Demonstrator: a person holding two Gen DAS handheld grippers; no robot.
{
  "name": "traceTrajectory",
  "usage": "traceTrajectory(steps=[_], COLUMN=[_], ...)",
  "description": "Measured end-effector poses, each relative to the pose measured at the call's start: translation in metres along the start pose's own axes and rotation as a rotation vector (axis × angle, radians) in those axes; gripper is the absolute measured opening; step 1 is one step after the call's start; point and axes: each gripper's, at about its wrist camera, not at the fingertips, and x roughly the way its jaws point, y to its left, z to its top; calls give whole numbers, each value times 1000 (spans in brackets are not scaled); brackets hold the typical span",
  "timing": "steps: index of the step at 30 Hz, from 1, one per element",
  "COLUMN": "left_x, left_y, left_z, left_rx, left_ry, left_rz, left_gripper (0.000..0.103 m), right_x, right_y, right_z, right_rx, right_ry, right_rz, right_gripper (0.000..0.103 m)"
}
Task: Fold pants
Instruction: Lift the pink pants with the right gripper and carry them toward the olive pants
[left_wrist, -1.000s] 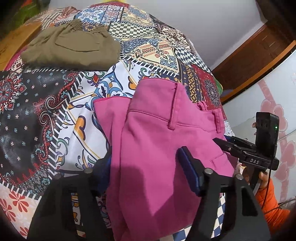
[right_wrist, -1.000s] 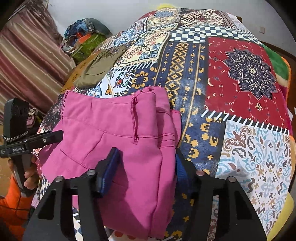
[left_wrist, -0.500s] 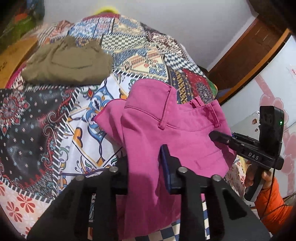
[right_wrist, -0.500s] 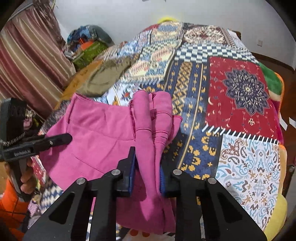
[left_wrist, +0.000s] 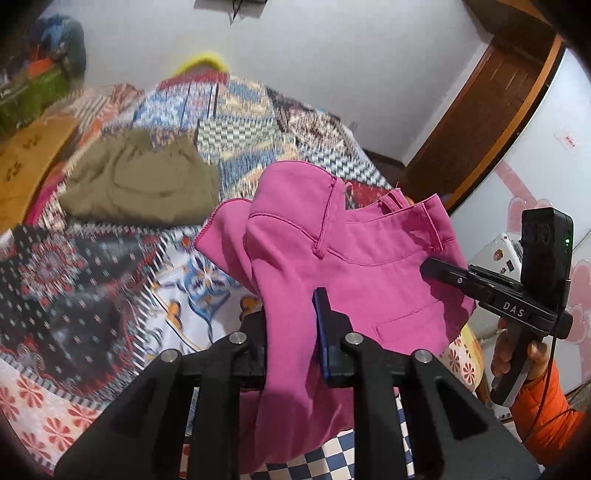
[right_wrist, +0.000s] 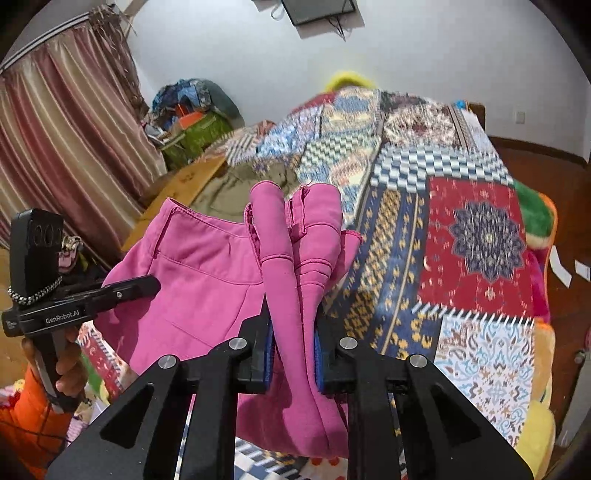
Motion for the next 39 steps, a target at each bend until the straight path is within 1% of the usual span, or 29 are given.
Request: traceTrajectory(steps=[5, 9, 17, 23, 28, 33, 39], left_x=[-22, -38, -53, -55, -48, -42, -29], left_y=[4, 16, 41, 70, 102, 134, 166], left_z=[19, 36, 68, 90, 107, 122, 143], left_rx=[26, 17, 17, -4, -23, -44, -21], left_ry=[-55, -100, -172, -204, -210, -207, -210], left_rz=[26, 36, 80, 94, 106, 98, 155], left_gripper=[18, 18, 18, 18, 18, 18, 18], right_x=[-6, -6, 7, 32, 62, 88, 134], right_y=[19, 34, 62, 73, 84, 93, 103], right_z=[21, 39, 74, 98, 115, 130, 150], right_rx=[-38, -73, -146, -153, -157, -160, -171], right_ry=[-56, -94, -147, -166, -160, -159, -144], right_rz=[2, 8, 13, 22, 29, 41, 35], right_gripper=[15, 15, 15, 15, 15, 15, 15])
